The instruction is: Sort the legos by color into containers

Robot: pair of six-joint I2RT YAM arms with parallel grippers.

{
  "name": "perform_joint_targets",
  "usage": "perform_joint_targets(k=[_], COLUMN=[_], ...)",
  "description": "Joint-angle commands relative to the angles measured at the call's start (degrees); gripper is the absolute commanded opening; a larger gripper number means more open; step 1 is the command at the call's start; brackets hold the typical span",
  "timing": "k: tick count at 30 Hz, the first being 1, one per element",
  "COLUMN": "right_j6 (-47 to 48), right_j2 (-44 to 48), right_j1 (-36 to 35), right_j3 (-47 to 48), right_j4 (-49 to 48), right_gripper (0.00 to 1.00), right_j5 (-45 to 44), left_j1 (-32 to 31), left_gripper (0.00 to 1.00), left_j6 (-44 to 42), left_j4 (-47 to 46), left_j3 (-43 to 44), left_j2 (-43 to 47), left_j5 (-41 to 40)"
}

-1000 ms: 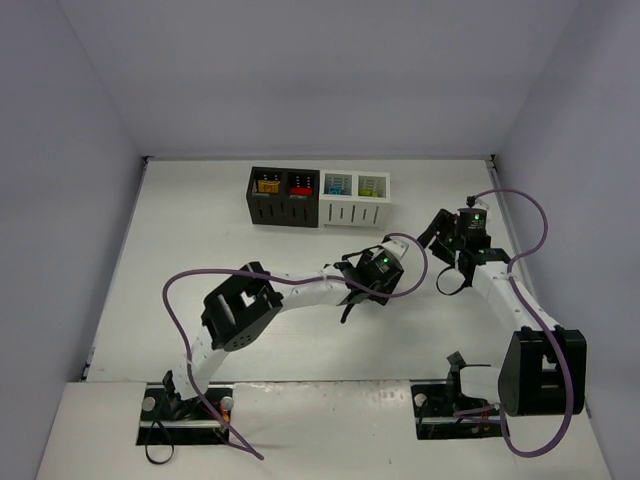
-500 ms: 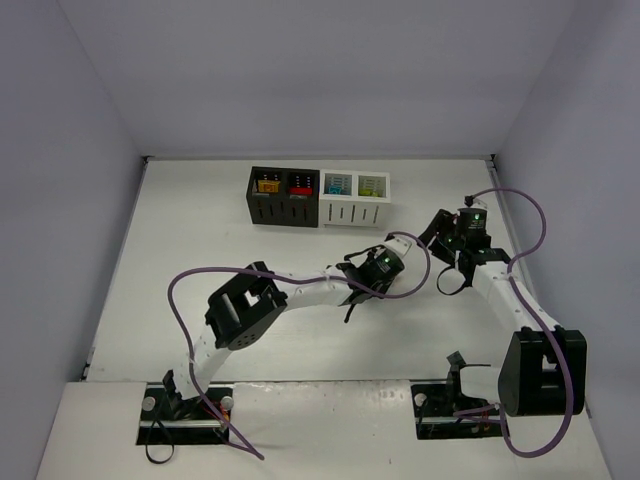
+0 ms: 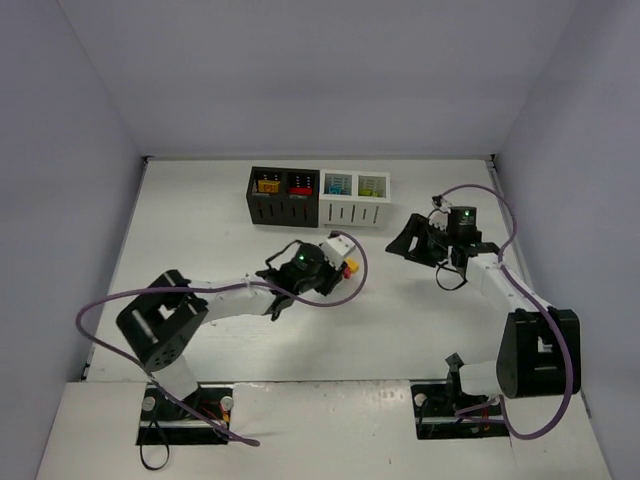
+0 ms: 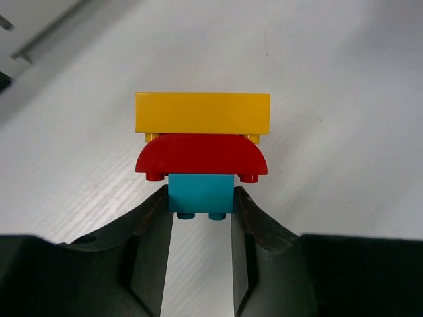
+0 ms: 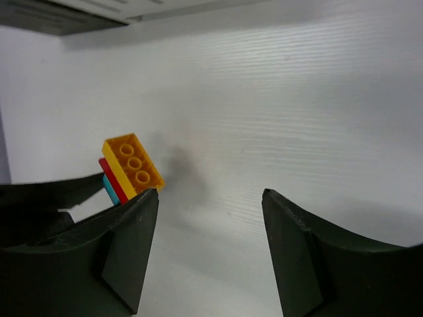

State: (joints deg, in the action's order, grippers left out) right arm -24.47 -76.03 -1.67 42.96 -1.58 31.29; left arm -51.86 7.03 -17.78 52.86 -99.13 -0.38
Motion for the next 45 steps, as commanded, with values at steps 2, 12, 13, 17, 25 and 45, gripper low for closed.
perform_joint_targets(k=[2, 12, 13, 17, 25, 45], right_j6=[3.2, 3.8, 3.5, 3.1, 2.8, 3.1], right_j2=[-2.7, -10.4, -10.7, -11.8, -11.2, -7.8], right_j1=[-5.4, -11.8, -12.0, -14.5, -15.5, -14.8], right_j3=[7.1, 18.4, 19.0, 21.4, 21.6, 21.0], right_j4=[-4.4, -5.4, -5.4, -5.4, -5.4, -6.7], right_gripper=[0.64, 0.68, 0.68, 0.68, 0.63, 0.70], right_j5=[15.0, 26.5, 27.2, 28.6, 27.3, 21.9], left_j1=[5.0, 7.8, 7.9, 8.1, 9.0, 10.0], left_gripper=[0.00, 0.00, 0.00, 0.00, 0.00, 0.00], left_j6=[-9.6, -21.3, -22.7, -25.0, -26.8, -26.6], left_j4=[-11.6, -7.2, -6.6, -5.0, -4.5, -4.4], left_j3=[-3.5, -8.0, -8.2, -7.6, -6.1, -7.1], left_j2=[11.3, 24.4, 24.9, 25.4, 24.4, 24.9], left_j5=[15.5, 22.8, 22.2, 21.2, 20.5, 20.2])
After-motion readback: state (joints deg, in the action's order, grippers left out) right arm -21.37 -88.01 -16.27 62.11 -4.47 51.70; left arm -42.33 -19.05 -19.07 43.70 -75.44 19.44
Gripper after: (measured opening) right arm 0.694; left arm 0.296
